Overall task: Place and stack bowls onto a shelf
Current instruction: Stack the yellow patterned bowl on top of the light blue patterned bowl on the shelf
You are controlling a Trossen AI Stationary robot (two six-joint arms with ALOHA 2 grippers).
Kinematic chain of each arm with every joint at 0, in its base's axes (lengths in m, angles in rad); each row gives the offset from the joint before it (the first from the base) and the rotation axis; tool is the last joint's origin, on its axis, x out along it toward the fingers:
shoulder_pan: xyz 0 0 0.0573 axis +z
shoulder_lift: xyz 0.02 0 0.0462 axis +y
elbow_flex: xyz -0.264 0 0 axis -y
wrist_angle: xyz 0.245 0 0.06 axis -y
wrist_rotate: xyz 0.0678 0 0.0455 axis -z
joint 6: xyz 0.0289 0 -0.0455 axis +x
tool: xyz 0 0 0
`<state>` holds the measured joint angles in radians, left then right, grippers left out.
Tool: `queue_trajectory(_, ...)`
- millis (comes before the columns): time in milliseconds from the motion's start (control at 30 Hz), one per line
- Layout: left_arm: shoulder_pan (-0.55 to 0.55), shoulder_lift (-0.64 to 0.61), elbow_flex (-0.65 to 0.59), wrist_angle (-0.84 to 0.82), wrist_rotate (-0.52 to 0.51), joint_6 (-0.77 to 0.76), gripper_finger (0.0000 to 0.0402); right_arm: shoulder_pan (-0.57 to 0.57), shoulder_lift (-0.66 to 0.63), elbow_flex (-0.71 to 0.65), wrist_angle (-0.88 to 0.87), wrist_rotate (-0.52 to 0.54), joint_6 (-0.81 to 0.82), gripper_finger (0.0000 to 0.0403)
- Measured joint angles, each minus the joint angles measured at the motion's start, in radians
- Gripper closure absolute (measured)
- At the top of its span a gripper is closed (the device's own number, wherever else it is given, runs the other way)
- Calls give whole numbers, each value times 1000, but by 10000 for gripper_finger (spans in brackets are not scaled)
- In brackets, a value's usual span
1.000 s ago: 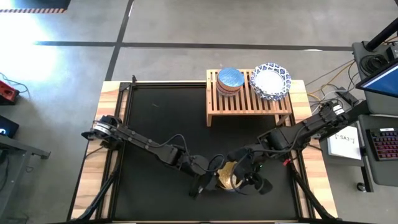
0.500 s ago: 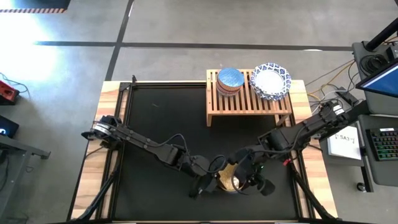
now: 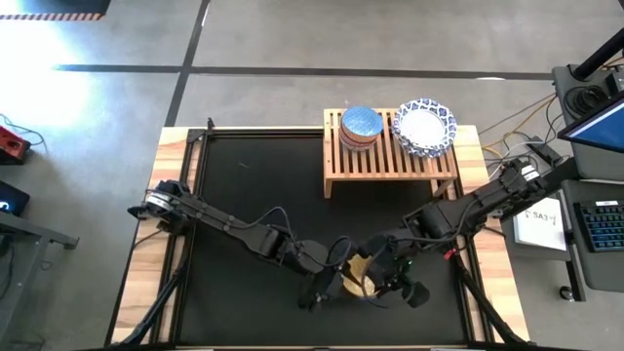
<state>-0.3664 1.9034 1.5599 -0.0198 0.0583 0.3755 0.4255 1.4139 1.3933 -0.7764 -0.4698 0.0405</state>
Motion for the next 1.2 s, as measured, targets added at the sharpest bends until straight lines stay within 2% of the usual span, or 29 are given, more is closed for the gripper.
queue_trajectory(300, 0, -5, 21, -26, -3, 7, 229, -11, 0, 0, -47, 20, 80, 390)
queue_trajectory(467, 0, -7, 113, -198, -60, -10, 227, -31, 0, 0, -194, 136, 125, 390)
queue_trajectory(600, 0, -8, 176, -329, -75, -83, 226, -42, -7, 0, -292, 250, 132, 390)
queue_trajectory(833, 3, -8, 177, -474, -91, -179, 226, -95, -58, 0, -348, 468, 68, 390)
queue_trajectory(1000, 9, -6, 172, -592, -206, -213, 226, -176, -115, 0, -348, 499, 17, 390)
queue_trajectory(1200, 19, -6, 172, -683, -210, -236, 226, -294, -182, 1, -317, 584, -45, 390)
